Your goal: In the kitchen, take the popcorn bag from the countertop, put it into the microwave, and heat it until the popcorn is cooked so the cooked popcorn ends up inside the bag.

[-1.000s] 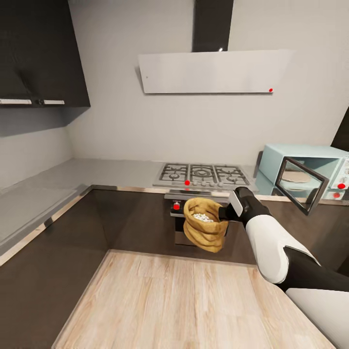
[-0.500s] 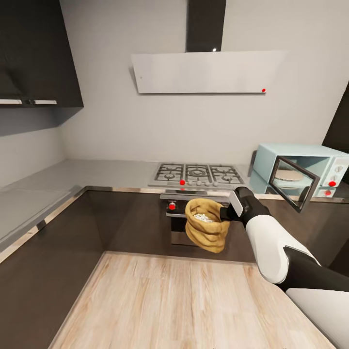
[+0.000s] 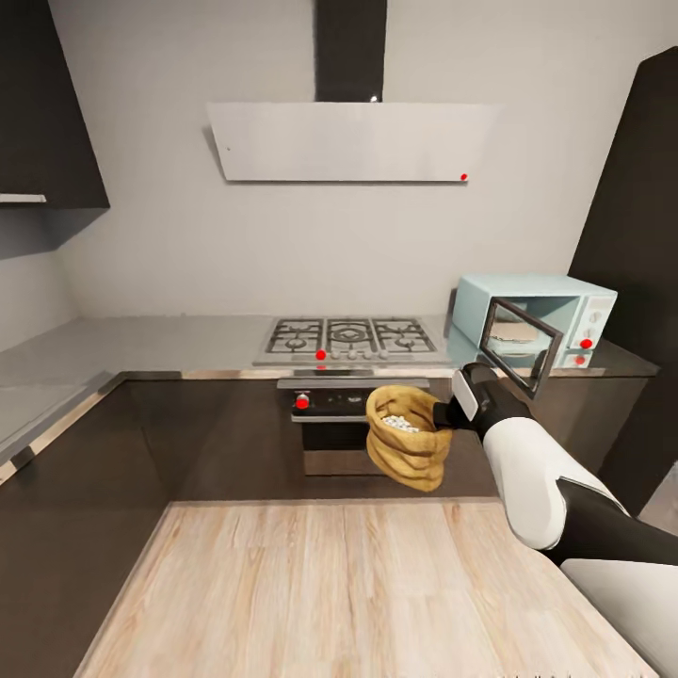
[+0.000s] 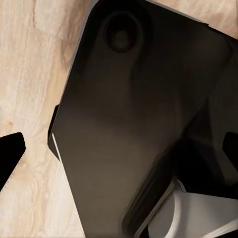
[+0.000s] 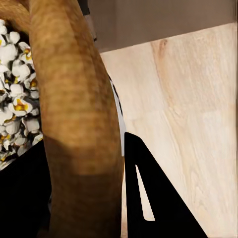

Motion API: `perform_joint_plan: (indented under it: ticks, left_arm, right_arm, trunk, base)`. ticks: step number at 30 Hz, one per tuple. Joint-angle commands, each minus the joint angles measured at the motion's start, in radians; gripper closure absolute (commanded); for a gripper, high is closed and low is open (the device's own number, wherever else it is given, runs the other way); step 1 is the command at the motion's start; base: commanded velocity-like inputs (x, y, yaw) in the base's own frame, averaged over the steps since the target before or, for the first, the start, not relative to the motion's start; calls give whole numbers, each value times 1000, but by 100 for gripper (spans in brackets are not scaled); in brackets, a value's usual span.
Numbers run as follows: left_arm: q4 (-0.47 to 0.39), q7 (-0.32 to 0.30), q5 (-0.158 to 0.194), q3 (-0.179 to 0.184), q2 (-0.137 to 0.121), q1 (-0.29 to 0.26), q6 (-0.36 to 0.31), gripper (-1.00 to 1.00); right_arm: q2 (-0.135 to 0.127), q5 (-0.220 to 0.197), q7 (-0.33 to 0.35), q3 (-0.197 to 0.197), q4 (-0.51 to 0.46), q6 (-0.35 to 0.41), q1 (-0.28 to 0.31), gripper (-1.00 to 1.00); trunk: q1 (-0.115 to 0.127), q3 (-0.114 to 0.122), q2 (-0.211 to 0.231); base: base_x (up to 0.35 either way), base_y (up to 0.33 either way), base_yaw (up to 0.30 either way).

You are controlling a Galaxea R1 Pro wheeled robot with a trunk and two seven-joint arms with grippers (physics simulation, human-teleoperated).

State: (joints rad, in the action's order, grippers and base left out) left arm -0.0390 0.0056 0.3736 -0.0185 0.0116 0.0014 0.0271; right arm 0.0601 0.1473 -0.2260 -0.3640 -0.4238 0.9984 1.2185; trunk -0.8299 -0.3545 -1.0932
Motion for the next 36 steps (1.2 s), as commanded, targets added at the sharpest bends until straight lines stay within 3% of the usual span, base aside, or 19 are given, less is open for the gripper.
perform_joint_plan:
  ticks: [1,2,3,6,8,36]
  left_arm:
    - [-1,1,4,-1,0,0,2,-100]
    - [-1,1,4,-1,0,0,2,-100]
    - [-1,1,4,-2,0,0,2,-100]
    - [-1,1,4,-1,-1,0,2,-100]
    - [-1,1,4,-1,0,0,2,-100]
    - [-1,0,4,-1,1,0,2,-100]
  right_arm:
    - [2,9,3,-9,-1,3,1,100]
    - [-1,9,3,-8,-1,3,1,100]
    - [-24,8,5,-8,-1,4,1,100]
    - [-57,7,8,-8,-1,5,1,100]
    - [-63,8,9,-8,-1,5,1,100]
    - [-65,9,7,-8,-1,5,1,100]
  trunk:
    - [0,-1,-1]
    - [0,-1,-1]
    - [0,-1,-1]
    - [0,-1,-1]
    - [0,-1,-1]
    - [0,-1,-1]
  base:
    - [0,0,-243]
    - [0,0,-243]
    - [0,0,-243]
    - [0,0,-243]
    - [0,0,-243]
    - [0,0,-243]
